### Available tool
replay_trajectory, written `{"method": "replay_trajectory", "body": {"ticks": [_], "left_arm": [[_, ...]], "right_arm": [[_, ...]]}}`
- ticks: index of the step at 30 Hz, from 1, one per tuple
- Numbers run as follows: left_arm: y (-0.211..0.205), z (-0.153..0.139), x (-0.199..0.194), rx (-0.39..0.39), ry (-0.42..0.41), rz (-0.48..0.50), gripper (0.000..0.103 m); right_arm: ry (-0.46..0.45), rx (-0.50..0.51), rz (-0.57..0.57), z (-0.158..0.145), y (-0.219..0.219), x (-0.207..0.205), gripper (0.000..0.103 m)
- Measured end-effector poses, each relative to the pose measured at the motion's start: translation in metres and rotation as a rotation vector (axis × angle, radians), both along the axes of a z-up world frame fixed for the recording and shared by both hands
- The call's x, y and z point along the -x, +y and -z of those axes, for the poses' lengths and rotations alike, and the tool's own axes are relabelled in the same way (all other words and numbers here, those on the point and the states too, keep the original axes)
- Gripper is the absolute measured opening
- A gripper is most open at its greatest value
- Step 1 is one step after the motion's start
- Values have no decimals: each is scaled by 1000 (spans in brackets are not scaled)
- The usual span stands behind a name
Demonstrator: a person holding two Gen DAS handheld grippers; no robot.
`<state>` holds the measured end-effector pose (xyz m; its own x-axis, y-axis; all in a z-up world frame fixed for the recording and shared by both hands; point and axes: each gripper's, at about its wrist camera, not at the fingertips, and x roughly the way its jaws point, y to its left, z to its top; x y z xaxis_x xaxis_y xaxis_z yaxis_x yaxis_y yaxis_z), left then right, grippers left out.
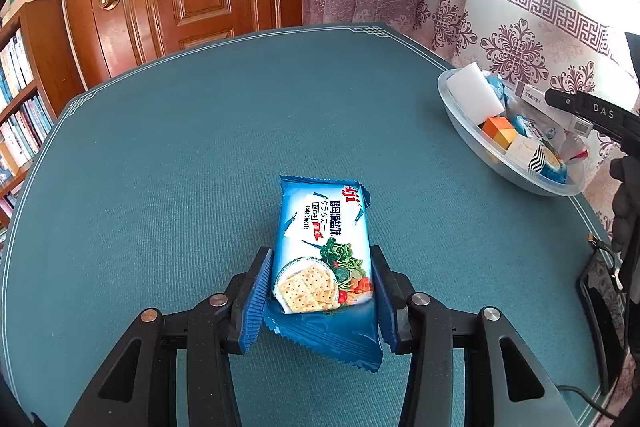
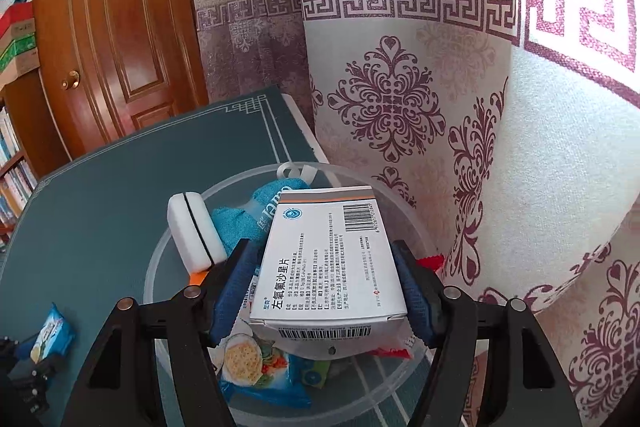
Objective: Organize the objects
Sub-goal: 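Carry the medicine box into the bowl with the right gripper while the left gripper holds the cracker packet, then carry the cracker packet into the bowl and open the left gripper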
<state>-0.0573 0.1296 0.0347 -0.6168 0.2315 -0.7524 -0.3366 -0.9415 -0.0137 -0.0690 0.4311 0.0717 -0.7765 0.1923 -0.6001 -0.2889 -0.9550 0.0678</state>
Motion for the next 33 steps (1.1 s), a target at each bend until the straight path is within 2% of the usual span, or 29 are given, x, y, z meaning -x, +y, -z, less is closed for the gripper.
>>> {"method": "replay_trajectory", "body": {"ticks": [4, 12, 23, 33], "left_arm": [[7, -6, -2, 1, 14, 17, 49], [28, -18, -4, 1, 37, 62, 49], [63, -36, -3, 2, 70, 112, 49], [107, -53, -1, -3, 103, 179, 49]], "right_arm": [[33, -25, -6, -7, -8, -19, 70], [88, -9, -19, -14, -15, -66, 70], [62, 58, -57, 3, -14, -114, 70], [76, 81, -88, 2, -13, -129, 70]]}}
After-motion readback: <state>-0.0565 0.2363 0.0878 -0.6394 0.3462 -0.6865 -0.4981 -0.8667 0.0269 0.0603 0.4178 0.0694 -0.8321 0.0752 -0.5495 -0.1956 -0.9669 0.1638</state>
